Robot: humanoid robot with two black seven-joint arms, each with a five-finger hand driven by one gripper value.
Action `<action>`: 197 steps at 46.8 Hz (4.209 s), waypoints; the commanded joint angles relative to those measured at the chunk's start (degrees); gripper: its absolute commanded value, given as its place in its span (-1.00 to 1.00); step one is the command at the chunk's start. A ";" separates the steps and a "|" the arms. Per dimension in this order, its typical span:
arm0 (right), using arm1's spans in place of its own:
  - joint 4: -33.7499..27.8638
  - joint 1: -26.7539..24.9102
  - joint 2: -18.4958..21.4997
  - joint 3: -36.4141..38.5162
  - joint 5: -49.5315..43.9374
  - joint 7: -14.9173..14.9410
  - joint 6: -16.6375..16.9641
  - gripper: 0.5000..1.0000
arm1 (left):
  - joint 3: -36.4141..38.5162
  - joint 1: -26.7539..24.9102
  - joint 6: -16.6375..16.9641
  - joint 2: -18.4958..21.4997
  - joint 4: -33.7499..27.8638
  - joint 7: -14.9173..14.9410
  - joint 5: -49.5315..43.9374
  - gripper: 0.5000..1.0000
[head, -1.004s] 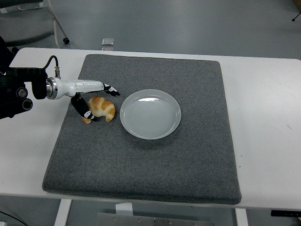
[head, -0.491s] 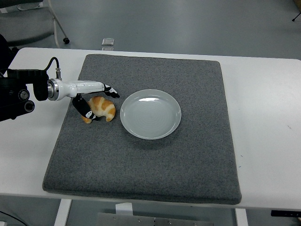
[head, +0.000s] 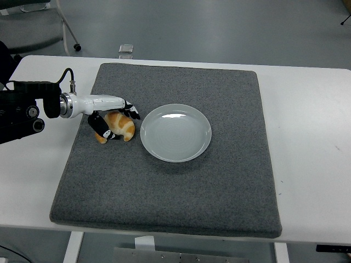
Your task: Place the bread on the plate
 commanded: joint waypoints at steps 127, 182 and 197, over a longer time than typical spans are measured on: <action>0.00 0.00 0.00 0.00 -0.02 -0.03 0.00 0.73 | -10.20 -18.54 -7.65 -1.66 -9.41 -0.27 1.44 -1.00; 0.00 0.00 0.00 0.00 0.06 -0.03 0.00 0.72 | -6.24 -2.45 0.96 -17.31 0.43 1.14 18.40 -1.00; 0.00 0.00 0.00 0.00 -0.02 0.06 0.00 0.72 | -6.07 -1.40 1.05 -17.84 0.78 1.14 18.76 -1.00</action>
